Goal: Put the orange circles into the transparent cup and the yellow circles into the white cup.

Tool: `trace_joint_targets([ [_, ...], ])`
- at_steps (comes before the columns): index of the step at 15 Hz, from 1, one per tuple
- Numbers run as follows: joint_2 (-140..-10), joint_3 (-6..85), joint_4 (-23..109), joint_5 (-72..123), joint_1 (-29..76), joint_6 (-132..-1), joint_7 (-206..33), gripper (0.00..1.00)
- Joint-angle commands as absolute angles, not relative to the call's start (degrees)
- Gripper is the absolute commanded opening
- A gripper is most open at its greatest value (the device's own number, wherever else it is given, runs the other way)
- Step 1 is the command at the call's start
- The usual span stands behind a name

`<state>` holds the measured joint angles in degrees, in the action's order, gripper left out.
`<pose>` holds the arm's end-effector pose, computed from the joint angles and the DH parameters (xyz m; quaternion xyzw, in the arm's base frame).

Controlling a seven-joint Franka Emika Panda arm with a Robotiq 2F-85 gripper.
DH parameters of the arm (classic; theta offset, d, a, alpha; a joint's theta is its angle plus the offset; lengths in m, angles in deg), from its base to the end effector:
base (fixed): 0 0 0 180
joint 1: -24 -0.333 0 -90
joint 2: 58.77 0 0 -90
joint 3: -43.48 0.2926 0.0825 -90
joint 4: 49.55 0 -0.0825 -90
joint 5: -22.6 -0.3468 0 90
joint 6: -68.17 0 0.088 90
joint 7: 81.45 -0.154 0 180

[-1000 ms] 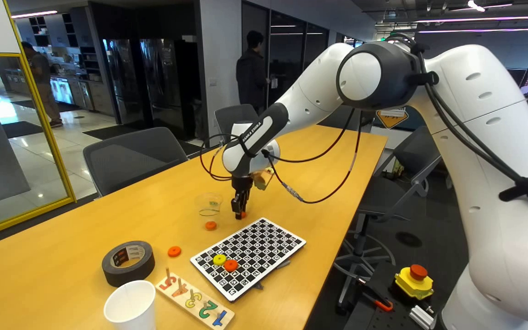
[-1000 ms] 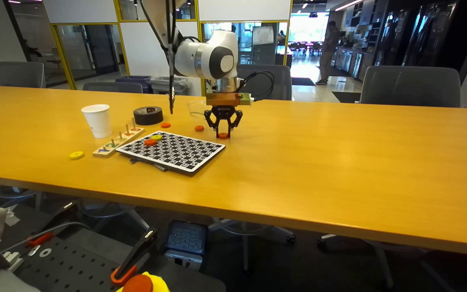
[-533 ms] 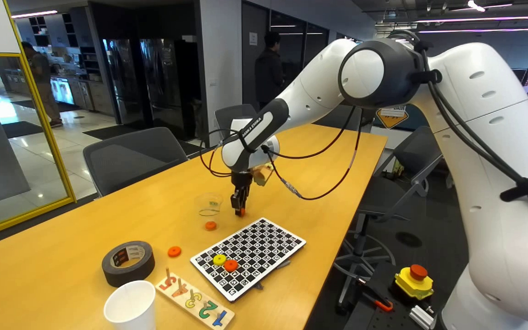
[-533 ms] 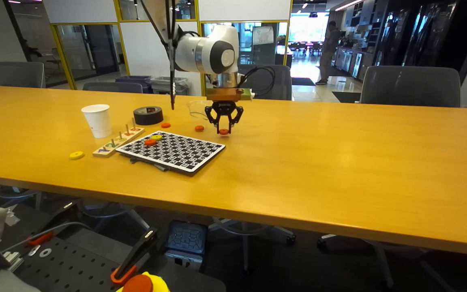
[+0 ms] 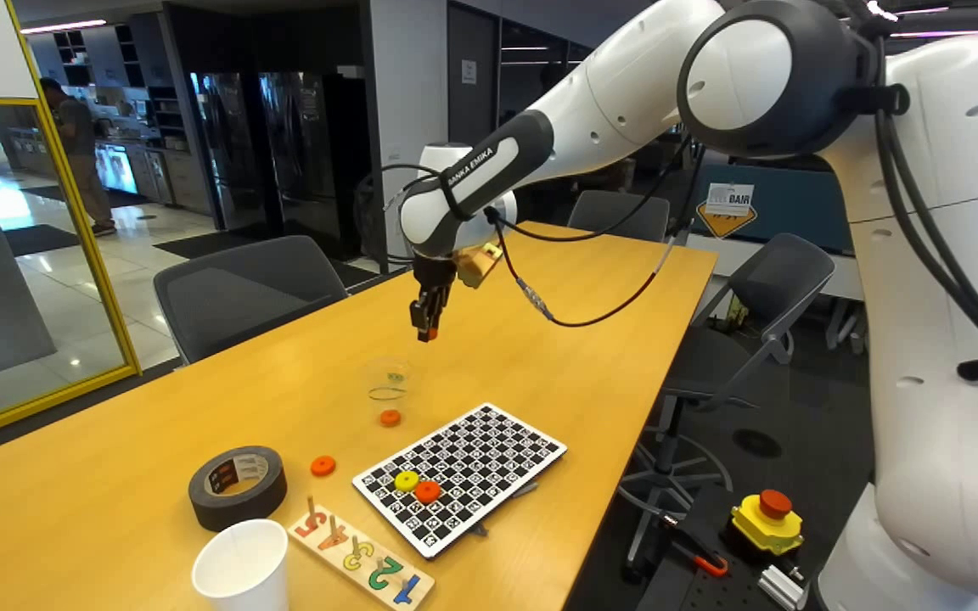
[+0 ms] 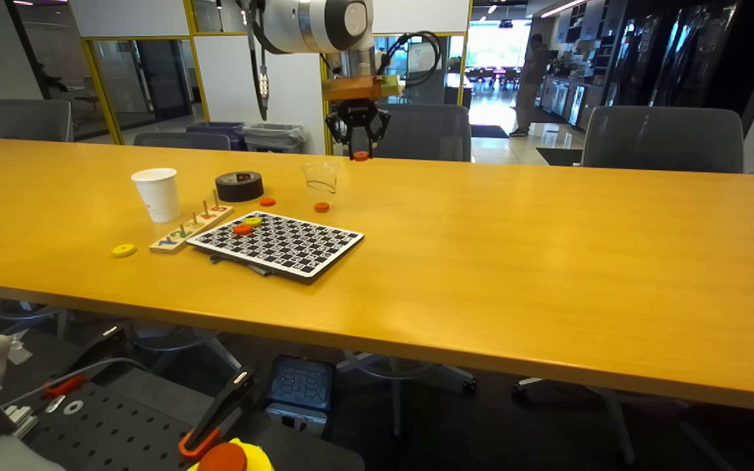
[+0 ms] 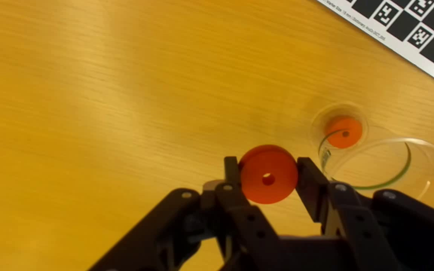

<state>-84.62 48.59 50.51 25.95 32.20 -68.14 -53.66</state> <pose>0.6442 -0.0413 0.2892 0.9699 0.2257 0.0876 0.0274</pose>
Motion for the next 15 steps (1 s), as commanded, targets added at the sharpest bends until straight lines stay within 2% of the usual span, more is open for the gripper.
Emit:
trace_joint_targets([
  [1,-80.51,48.55,52.00,26.63,29.53,-66.84,-54.23,0.21],
  [15,-82.16,51.92,50.65,22.90,27.22,-61.50,-49.40,0.21],
])
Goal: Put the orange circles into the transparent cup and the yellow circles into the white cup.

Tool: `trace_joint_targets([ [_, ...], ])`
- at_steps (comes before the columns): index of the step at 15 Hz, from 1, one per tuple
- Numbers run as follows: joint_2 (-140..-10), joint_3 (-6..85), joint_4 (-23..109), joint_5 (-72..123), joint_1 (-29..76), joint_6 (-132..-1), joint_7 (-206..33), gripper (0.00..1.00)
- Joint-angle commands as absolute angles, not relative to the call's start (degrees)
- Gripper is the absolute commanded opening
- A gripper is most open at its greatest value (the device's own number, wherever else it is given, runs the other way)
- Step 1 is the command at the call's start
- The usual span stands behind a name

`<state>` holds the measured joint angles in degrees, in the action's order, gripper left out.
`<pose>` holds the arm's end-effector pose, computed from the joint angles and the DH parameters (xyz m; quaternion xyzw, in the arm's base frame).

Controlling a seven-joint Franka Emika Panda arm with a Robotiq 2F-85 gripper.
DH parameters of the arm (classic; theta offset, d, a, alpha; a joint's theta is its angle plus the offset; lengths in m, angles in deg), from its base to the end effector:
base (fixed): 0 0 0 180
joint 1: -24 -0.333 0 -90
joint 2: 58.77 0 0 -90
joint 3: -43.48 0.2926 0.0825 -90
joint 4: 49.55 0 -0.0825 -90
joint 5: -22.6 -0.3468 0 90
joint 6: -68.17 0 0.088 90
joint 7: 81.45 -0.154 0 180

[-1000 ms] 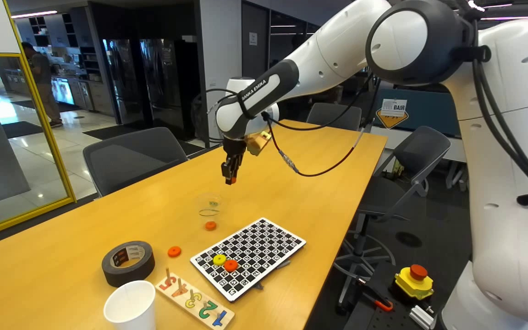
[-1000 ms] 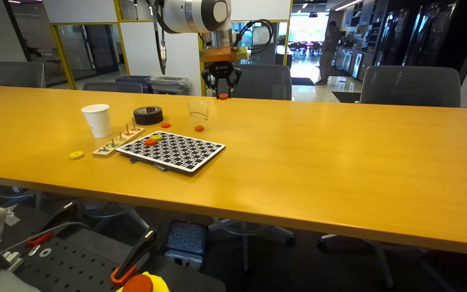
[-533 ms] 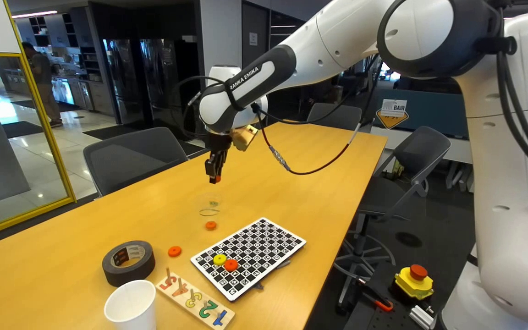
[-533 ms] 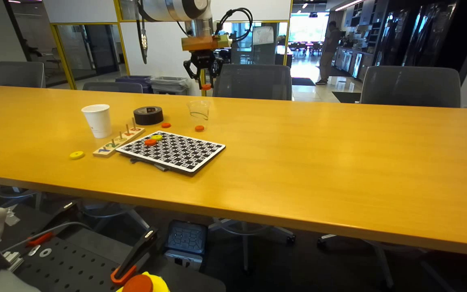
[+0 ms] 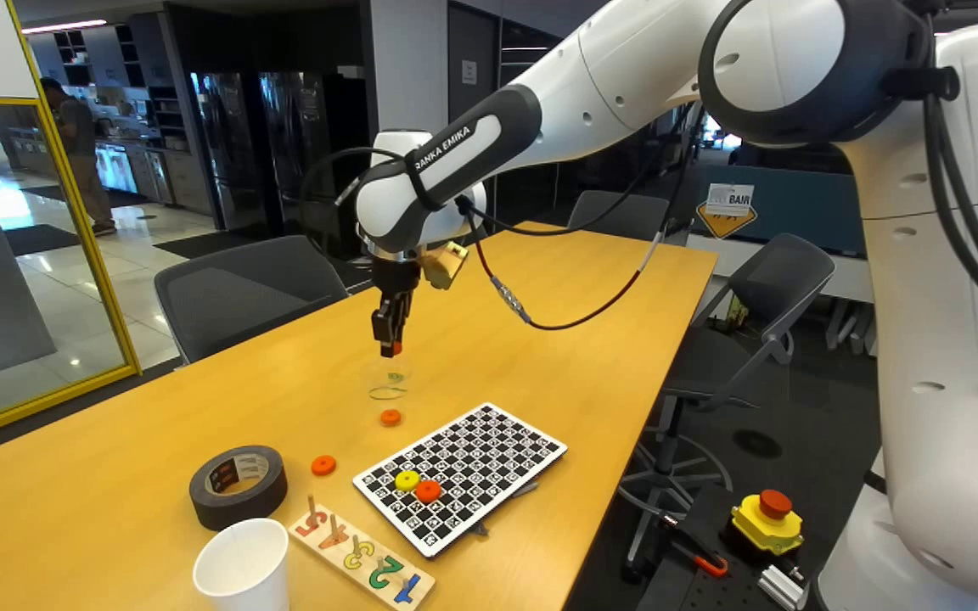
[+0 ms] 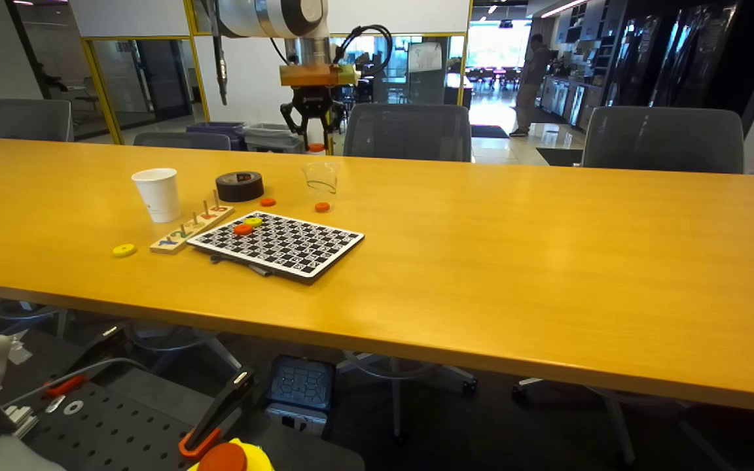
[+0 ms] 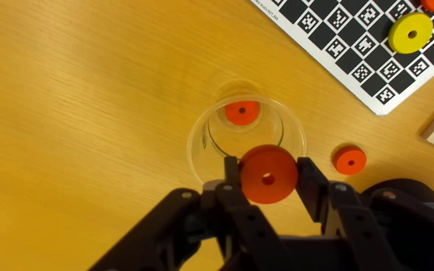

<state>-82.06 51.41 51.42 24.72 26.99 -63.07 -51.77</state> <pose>0.6290 0.0469 0.3021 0.9515 0.3008 0.0641 0.0015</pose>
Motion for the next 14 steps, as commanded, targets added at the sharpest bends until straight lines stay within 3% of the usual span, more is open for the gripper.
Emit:
trace_joint_targets([
  [1,-82.47,52.01,50.38,22.60,27.25,-61.06,-48.93,0.21],
  [5,-83.67,51.95,49.39,22.14,27.09,-59.57,-47.84,0.21],
  [6,-84.01,51.78,49.06,22.40,26.94,-59.17,-48.01,0.67],
  [8,-84.57,51.65,48.49,22.43,26.95,-58.76,-48.27,0.74],
  [11,-85.38,51.62,47.41,22.47,26.99,-58.27,-48.39,0.97],
  [14,-85.71,51.60,46.54,22.95,26.69,-58.04,-48.65,1.00],
])
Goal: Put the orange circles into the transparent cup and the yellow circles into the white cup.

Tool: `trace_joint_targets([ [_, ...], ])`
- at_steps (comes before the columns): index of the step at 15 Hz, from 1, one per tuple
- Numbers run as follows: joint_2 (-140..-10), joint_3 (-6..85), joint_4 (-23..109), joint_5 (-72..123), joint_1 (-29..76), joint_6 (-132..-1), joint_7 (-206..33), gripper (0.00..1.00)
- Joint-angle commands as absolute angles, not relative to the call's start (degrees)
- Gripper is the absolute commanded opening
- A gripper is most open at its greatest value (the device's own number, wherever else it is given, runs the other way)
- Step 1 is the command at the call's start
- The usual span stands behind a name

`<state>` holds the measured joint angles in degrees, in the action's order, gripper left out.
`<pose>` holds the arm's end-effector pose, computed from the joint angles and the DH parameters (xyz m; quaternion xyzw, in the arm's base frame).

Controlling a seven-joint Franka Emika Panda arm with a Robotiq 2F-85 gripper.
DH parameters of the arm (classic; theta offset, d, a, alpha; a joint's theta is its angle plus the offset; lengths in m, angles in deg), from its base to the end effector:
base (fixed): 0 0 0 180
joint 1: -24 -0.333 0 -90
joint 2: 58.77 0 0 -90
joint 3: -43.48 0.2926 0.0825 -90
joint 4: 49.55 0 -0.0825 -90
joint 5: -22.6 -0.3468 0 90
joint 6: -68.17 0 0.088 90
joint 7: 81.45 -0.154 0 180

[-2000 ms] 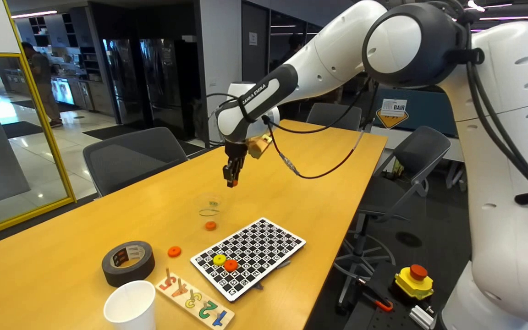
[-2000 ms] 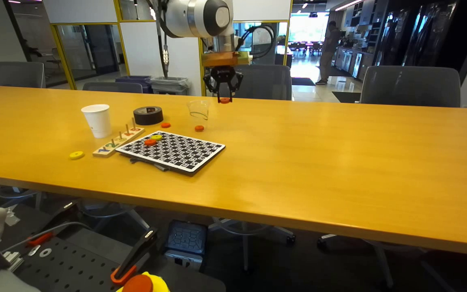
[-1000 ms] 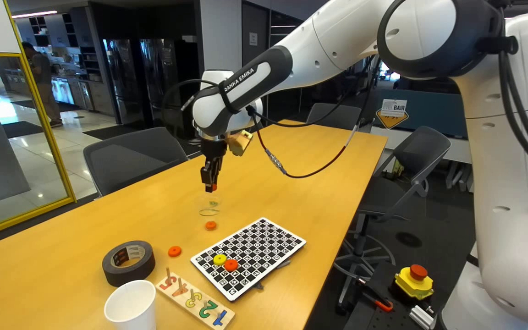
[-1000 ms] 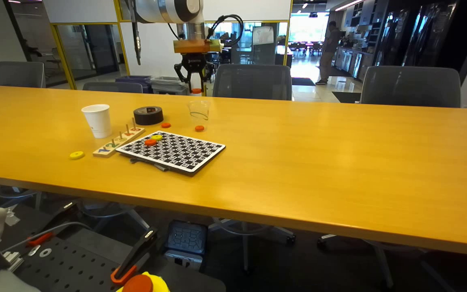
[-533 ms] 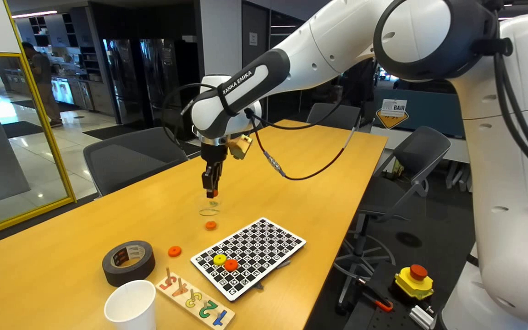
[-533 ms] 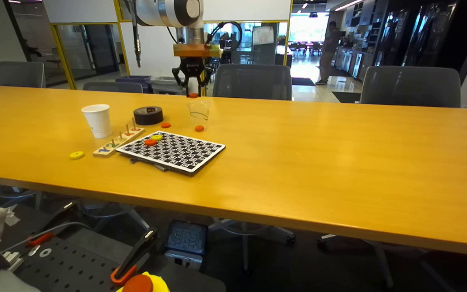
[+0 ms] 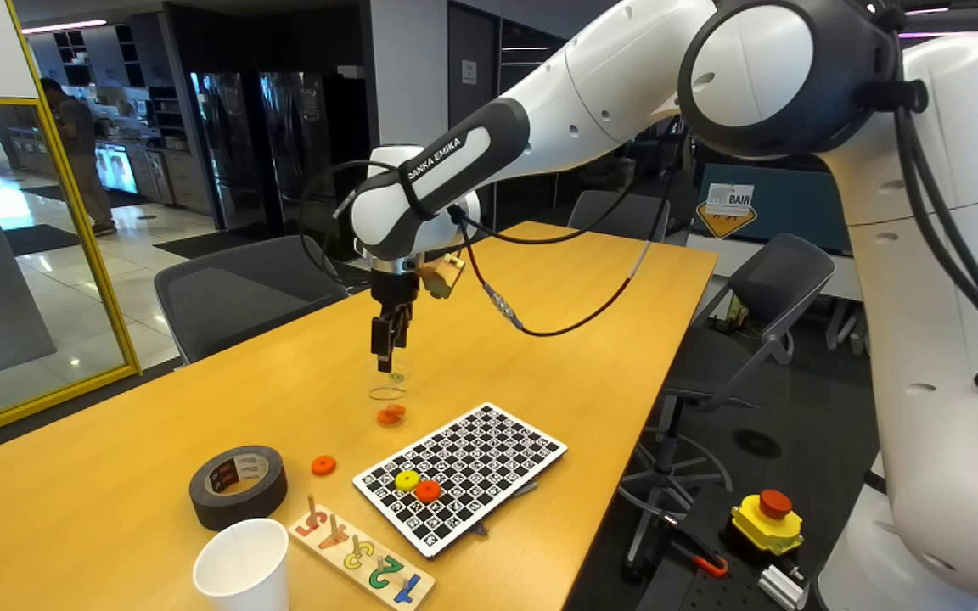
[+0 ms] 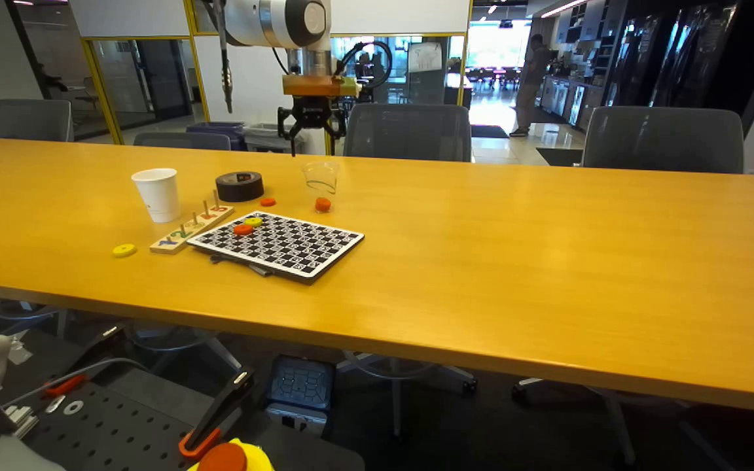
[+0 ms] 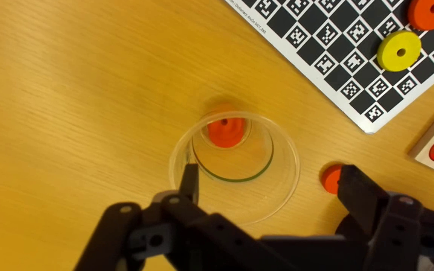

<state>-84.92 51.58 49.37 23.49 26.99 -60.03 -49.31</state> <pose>0.6288 0.0494 0.2811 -0.9480 -0.3159 -0.0345 0.0170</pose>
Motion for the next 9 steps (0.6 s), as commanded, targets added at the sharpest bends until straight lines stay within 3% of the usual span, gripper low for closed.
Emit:
trace_joint_targets([
  [1,-85.71,51.42,46.03,24.14,25.87,-57.64,-49.28,1.00],
  [9,-85.39,51.65,45.89,36.24,19.12,-61.41,-47.75,1.00],
])
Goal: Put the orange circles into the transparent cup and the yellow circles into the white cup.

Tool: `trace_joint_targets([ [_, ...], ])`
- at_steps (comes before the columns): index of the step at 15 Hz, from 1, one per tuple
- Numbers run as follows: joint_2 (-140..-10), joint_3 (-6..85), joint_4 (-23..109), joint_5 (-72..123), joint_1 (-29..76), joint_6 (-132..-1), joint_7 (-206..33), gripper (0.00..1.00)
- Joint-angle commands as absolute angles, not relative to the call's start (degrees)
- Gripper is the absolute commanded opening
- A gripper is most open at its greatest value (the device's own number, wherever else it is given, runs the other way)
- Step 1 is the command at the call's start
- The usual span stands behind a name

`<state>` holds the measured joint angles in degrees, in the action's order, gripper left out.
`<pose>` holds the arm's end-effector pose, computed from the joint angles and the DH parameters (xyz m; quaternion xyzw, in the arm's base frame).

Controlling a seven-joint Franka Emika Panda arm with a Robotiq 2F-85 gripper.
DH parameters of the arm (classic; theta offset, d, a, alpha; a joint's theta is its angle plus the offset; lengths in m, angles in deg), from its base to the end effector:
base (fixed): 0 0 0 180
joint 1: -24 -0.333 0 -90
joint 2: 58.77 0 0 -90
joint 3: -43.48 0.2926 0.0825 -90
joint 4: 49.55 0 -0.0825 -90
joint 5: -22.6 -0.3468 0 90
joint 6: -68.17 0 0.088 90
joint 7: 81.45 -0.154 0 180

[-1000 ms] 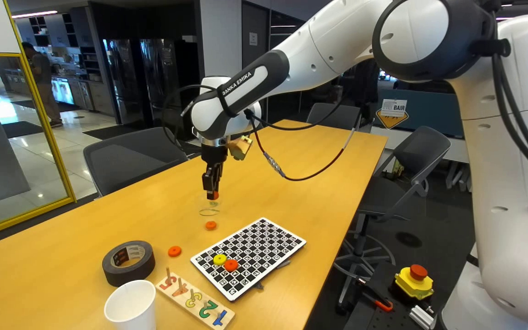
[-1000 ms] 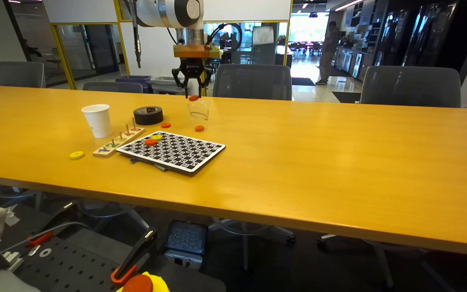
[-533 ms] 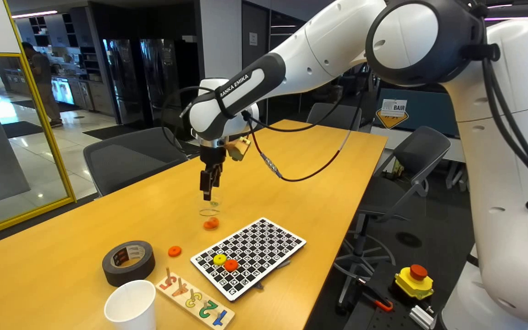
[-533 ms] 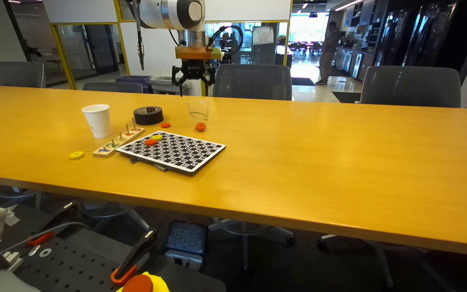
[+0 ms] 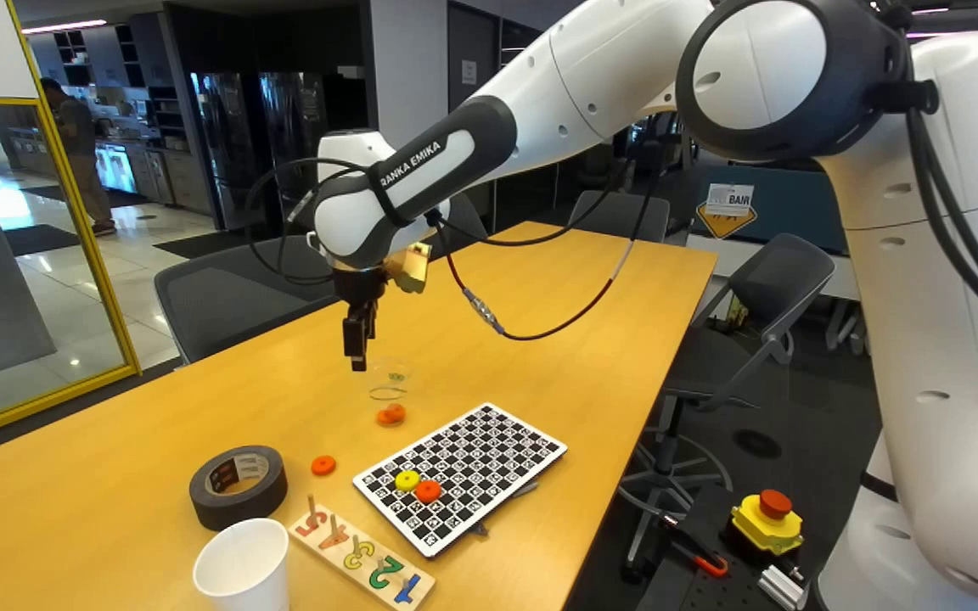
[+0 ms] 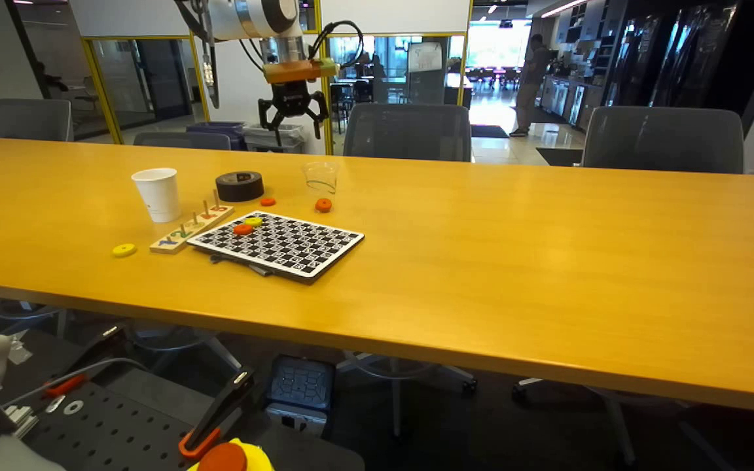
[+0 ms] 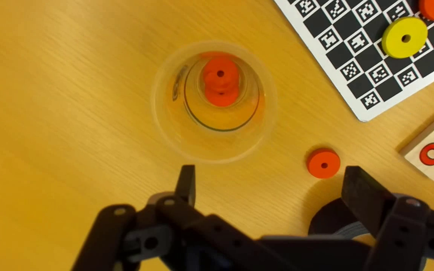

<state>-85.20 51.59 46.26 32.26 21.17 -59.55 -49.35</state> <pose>0.6361 0.1038 0.3009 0.9133 0.4023 0.0430 0.0468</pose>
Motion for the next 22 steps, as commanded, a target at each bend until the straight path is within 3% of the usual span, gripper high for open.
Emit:
trace_joint_targets([
  [1,-85.55,51.89,46.50,37.49,18.59,-62.72,-46.80,1.00],
  [10,-85.78,55.61,56.50,37.09,19.11,-75.51,-34.48,1.00],
  [22,-91.08,56.87,54.85,35.97,18.70,-74.22,-26.04,1.00],
])
